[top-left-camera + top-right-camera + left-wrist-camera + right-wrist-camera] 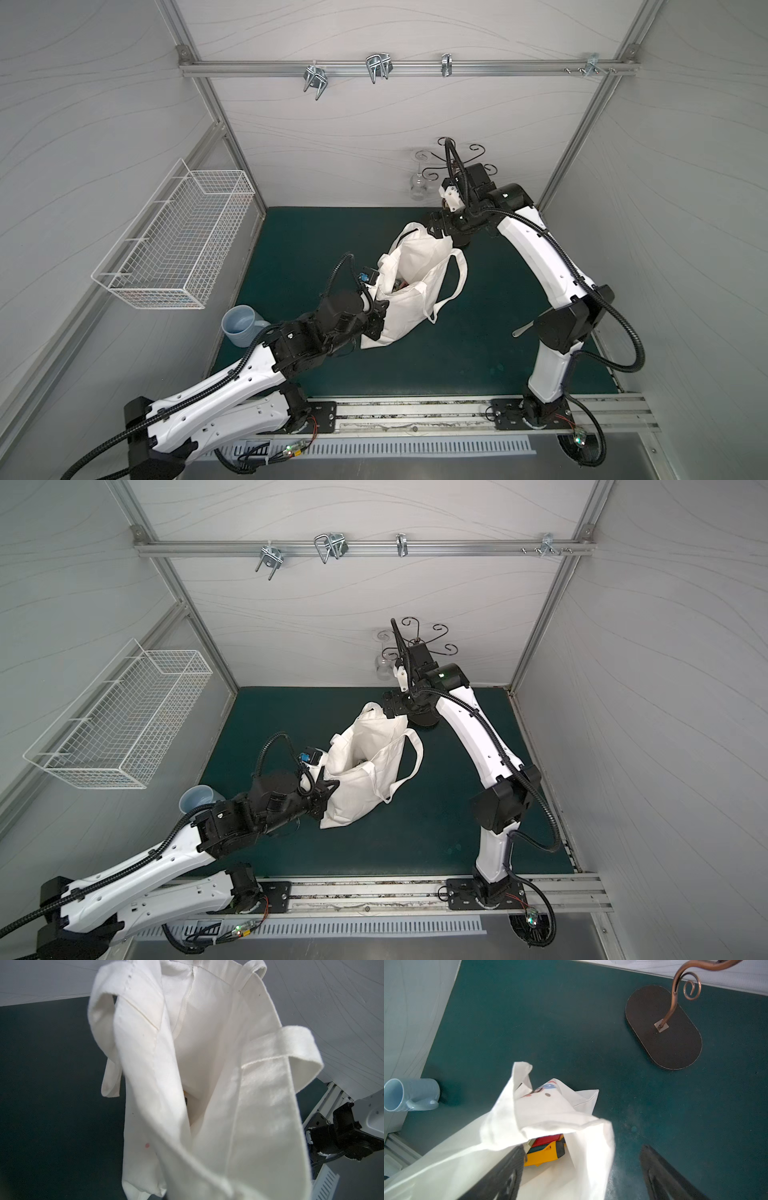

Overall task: Place the art knife into the pouch
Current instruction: Adjust the pouch at the center of the board.

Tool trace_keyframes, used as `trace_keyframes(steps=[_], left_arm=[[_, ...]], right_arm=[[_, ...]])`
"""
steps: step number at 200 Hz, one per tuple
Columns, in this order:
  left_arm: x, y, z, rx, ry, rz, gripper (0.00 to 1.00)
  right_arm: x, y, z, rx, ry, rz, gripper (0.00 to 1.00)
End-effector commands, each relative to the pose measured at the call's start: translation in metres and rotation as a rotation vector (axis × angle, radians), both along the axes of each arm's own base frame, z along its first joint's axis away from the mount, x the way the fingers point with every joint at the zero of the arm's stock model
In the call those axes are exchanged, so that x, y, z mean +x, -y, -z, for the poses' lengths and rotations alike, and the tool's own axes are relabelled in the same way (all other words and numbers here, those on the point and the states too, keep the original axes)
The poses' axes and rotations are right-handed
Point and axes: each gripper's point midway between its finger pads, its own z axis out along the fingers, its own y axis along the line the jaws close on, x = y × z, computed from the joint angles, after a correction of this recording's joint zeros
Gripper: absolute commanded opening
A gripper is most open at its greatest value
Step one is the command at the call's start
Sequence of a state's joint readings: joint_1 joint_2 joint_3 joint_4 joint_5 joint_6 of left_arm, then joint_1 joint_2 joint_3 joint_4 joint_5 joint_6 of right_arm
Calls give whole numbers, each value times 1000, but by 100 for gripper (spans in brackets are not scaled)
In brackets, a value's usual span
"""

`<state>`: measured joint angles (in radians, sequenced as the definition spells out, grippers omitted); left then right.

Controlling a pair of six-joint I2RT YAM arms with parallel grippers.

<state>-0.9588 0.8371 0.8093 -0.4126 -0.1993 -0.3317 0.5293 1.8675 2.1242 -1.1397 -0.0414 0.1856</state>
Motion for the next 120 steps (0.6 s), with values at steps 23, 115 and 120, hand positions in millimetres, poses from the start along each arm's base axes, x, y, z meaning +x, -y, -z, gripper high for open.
trace_keyframes(steps=[23,115,120], left_arm=[[-10,-11,-3,-5,-5,-12,0],[-4,-46,-36,60,80,-129,0],[-1,-49,-38,75,89,-149,0]], right_arm=[[2,-13,36,20,-94,-43,79],[-23,15,-19,40,36,-3,0],[-26,18,-23,41,46,2,0]])
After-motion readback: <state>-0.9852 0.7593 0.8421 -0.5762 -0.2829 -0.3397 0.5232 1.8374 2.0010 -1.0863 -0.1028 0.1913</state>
